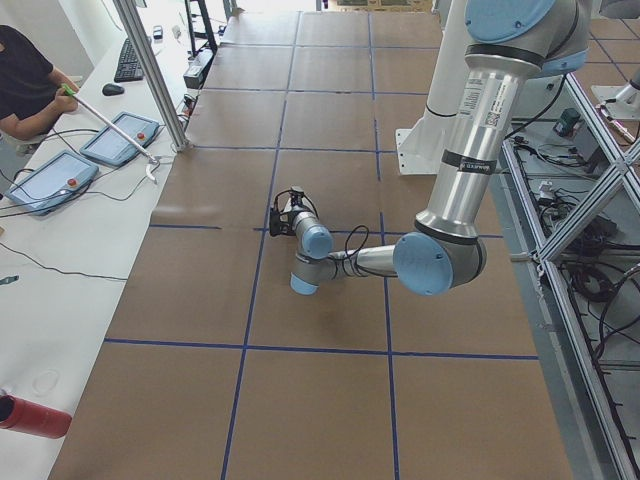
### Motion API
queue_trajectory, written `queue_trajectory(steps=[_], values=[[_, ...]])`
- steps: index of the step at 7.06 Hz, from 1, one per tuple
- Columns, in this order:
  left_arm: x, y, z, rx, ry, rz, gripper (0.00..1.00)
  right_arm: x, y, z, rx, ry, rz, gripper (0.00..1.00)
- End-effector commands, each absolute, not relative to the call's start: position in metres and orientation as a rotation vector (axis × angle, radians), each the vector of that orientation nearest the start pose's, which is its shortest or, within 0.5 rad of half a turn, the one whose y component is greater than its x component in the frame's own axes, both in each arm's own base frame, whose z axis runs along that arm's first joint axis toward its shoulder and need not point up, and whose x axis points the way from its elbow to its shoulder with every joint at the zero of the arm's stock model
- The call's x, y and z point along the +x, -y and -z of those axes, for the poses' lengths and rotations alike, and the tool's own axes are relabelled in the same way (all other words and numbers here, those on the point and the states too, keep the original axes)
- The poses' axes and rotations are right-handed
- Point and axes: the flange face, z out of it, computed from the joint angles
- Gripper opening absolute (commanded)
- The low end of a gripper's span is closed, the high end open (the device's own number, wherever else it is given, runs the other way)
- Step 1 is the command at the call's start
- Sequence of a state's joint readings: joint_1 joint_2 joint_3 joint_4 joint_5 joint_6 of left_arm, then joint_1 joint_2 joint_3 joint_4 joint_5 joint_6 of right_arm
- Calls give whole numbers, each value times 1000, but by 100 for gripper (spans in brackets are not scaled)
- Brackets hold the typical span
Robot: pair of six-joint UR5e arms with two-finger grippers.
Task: Flip mug
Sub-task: 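Close the left gripper on the white mug's open end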
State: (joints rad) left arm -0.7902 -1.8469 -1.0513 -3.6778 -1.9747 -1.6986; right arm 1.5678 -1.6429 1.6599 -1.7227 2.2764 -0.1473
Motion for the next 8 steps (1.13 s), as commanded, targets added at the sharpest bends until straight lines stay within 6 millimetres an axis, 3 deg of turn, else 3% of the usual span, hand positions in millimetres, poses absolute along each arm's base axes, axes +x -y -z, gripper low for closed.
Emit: queue_trajectory(steps=[1, 2, 3, 6, 8], values=[[324, 461, -543, 321, -1822, 269, 64, 67, 450, -668, -78, 712, 96, 100], [325, 460, -542, 321, -1825, 267, 36, 67, 450, -668, -78, 712, 96, 100], [325, 460, -539, 313, -1835, 269, 0, 67, 450, -668, -77, 712, 97, 100], [322, 457, -532, 294, -1865, 278, 0, 67, 450, -668, -77, 712, 97, 100], [318, 454, -506, 274, -1924, 287, 0, 67, 450, -668, -77, 712, 97, 100]])
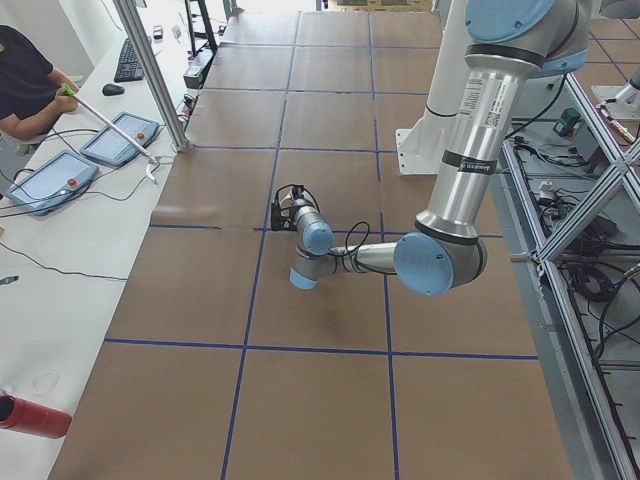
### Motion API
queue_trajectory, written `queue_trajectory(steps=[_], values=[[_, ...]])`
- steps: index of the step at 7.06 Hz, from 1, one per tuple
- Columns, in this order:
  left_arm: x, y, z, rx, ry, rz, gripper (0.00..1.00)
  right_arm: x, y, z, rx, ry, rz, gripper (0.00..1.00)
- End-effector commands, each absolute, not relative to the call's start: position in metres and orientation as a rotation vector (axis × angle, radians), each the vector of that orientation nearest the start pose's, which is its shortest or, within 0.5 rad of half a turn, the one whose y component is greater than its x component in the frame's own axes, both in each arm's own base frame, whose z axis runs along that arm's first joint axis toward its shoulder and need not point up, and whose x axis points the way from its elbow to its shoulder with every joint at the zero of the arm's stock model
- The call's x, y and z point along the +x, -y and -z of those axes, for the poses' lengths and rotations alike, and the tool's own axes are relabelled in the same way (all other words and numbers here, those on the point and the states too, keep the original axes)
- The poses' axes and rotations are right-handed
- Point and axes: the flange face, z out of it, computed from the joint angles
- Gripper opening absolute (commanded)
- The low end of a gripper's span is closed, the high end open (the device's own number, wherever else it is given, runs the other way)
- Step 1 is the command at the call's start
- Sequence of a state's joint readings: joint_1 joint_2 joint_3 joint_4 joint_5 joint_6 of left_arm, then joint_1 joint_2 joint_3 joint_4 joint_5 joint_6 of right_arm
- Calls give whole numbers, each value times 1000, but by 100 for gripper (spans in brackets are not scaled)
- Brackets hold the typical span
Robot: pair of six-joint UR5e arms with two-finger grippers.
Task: Flip mug
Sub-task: 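Close the left gripper on the white mug's open end, then lift the mug with the left gripper and carry it toward the table center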
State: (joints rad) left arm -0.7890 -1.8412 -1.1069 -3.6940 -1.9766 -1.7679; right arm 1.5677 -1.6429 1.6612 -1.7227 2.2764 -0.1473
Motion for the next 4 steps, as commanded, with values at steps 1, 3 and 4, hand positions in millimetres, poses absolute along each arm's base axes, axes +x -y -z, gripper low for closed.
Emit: queue_trajectory(steps=[1, 3, 4], values=[[321, 456, -487, 254, -1941, 301, 0, 67, 450, -668, -77, 712, 97, 100], [343, 477, -404, 200, -1803, 383, 0, 67, 450, -668, -77, 712, 97, 100], [357, 490, -375, 184, -1744, 413, 0, 67, 450, -668, -77, 712, 97, 100]])
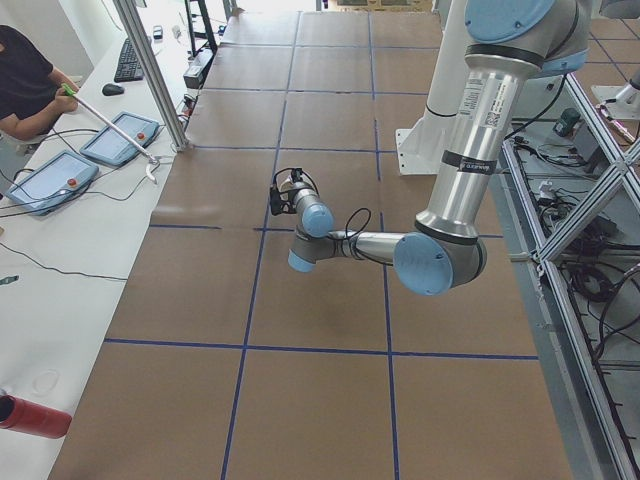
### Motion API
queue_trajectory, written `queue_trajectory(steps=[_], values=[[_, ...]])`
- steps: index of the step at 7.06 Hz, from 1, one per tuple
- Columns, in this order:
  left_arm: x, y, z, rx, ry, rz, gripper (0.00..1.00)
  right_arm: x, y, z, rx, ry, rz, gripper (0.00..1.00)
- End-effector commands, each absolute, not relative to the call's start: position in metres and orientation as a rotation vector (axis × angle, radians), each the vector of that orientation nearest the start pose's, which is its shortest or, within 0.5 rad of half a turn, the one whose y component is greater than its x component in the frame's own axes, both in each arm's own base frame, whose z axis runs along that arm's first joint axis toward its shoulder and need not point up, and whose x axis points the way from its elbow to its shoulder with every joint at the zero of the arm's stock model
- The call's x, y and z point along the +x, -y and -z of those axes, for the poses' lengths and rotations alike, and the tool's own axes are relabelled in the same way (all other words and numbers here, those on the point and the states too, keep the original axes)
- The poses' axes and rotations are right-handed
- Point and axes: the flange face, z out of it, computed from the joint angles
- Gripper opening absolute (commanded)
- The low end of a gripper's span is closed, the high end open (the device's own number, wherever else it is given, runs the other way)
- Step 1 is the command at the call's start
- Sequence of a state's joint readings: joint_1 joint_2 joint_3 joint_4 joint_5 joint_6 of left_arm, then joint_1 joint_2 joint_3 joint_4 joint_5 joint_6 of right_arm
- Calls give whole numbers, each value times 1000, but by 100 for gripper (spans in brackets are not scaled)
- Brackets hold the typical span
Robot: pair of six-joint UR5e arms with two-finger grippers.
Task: Flip mug
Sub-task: 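Lift the mug with the left gripper and carry it toward the table center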
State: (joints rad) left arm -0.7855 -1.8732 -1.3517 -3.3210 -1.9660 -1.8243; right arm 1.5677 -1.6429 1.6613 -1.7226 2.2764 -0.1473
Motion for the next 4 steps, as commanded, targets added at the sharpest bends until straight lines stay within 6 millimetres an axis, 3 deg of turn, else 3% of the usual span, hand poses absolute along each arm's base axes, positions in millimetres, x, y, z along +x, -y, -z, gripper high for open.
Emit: queue_trajectory(steps=[1, 2, 3, 4], values=[[374, 504, -343, 183, -1682, 420, 0, 67, 450, -668, -77, 712, 97, 100], [389, 511, -306, 254, -1566, 344, 0, 67, 450, -668, -77, 712, 97, 100], [400, 520, -255, 306, -1451, 282, 0, 67, 450, -668, -77, 712, 97, 100], [426, 528, -207, 361, -1359, 281, 0, 67, 450, -668, -77, 712, 97, 100]])
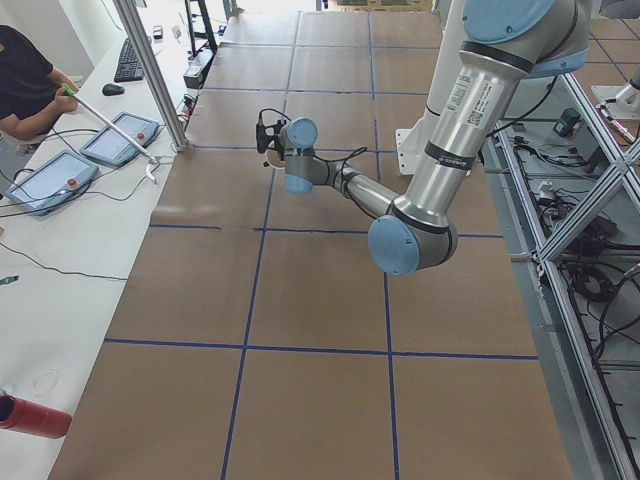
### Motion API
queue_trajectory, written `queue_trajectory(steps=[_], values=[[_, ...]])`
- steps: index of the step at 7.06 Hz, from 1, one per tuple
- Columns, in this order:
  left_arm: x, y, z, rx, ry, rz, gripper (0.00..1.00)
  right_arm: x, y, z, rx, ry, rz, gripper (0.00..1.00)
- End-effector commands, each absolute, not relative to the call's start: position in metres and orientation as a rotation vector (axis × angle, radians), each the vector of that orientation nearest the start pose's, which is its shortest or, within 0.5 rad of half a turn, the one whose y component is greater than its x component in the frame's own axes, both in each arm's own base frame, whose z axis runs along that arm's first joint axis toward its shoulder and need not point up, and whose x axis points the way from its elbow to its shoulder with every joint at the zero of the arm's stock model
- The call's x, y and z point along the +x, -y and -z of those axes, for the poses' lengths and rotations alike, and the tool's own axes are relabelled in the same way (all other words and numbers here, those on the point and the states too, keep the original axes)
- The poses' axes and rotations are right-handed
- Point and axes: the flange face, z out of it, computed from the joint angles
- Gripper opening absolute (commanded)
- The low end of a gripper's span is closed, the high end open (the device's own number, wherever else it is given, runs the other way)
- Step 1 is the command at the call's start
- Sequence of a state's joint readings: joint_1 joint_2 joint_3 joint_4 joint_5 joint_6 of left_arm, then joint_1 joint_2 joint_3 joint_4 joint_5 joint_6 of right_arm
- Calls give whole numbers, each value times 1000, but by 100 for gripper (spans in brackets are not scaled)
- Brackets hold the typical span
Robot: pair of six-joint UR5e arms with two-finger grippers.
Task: Flip mug
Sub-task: 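Lift the mug with the left gripper and carry it toward the table center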
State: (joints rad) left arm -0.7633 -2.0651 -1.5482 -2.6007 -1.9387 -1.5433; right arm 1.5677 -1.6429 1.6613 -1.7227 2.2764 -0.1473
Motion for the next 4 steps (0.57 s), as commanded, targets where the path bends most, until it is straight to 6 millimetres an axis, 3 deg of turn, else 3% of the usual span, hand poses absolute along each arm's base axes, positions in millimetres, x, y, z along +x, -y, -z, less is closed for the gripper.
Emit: queue_trajectory(steps=[1, 2, 3, 4], values=[[458, 515, -194, 426, -1291, 247, 0, 67, 450, -668, -77, 712, 97, 100], [487, 502, -181, 457, -1214, 258, 0, 67, 450, -668, -77, 712, 97, 100], [507, 500, -154, 544, -1105, 197, 0, 67, 450, -668, -77, 712, 97, 100], [520, 496, -142, 580, -1012, 133, 0, 67, 450, -668, -77, 712, 97, 100]])
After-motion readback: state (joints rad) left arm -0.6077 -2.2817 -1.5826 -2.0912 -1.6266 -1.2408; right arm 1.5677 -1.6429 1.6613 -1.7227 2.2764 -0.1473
